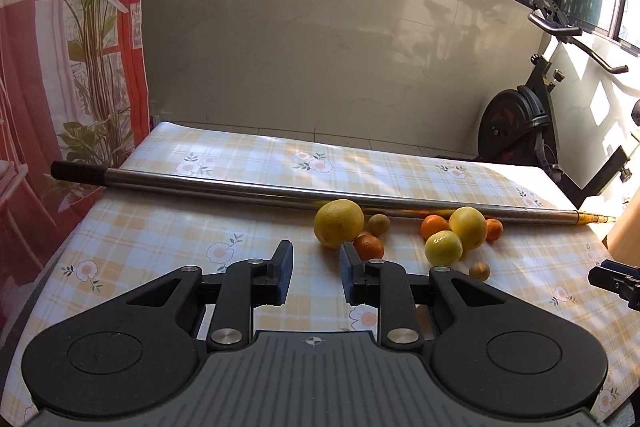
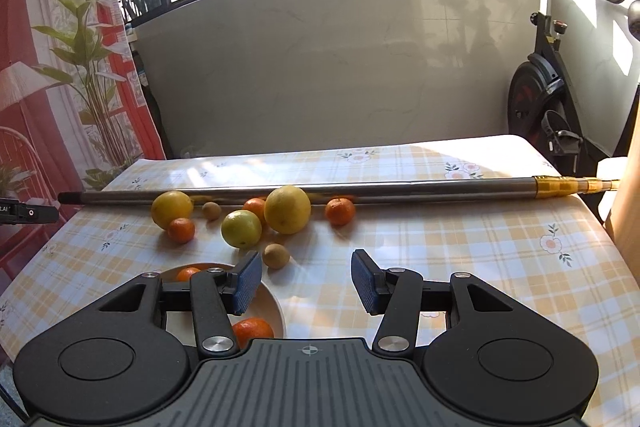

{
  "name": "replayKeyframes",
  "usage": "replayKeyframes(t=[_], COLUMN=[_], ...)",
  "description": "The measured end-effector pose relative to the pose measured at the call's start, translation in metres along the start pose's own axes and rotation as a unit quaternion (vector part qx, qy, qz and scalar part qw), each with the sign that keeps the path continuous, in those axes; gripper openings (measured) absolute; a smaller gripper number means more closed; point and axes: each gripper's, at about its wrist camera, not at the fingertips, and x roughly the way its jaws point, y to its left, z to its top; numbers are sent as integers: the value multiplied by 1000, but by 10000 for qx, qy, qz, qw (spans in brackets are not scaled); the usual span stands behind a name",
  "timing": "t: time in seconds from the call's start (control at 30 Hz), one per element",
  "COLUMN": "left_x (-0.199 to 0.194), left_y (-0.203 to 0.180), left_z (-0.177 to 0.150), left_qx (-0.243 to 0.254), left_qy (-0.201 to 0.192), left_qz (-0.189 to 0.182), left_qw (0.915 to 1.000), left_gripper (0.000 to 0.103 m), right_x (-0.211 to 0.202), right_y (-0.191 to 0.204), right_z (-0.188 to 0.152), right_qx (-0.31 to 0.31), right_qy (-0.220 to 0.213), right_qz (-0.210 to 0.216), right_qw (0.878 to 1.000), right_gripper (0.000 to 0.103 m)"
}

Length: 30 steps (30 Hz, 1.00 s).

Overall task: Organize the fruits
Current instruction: 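Grasp a large yellow grapefruit with the left tool while the right tool moves to the pile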

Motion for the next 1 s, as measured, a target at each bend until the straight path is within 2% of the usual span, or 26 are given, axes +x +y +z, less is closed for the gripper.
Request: replayKeyframes(t=[0.07, 0.1, 0.17, 0.33, 0.47, 0.67, 0.77, 0.83, 1.0], left_x=[3, 5, 13, 41, 78, 135, 154, 163, 180], left_y=[-2, -4, -11, -27, -33, -28, -21, -19, -18], left_z=[9, 12, 20, 30, 31, 25, 23, 23, 24], left_qx=[38, 77, 310, 839, 956, 810, 583, 609, 674], left_qy=[-33, -46, -105, -134, 98, 534, 580, 566, 738], left_qz=[-32, -41, -91, -282, -471, -697, -768, -700, -592], left_qw=[10000, 10000, 9994, 9960, 9943, 9928, 9937, 9941, 9932], left_gripper=[31, 40, 47, 48, 48, 49, 53, 58, 59], right_x=[2, 4, 9, 26, 41, 65, 74, 80, 91], right_y=[-3, -4, -6, -7, -9, -16, -23, -28, -36], right_z=[8, 11, 18, 29, 34, 32, 32, 32, 31], right_qx=[37, 46, 35, -54, -66, -87, 57, 129, 212], right_qy=[-40, -53, -66, -26, 2, 158, 216, 236, 308], right_qz=[9, 16, 33, 3, 1, 3, 39, 23, 35], right_qw=[10000, 10000, 10000, 10000, 10000, 9998, 9997, 9996, 9993], right_gripper=[47, 47, 47, 47, 47, 47, 47, 47, 47])
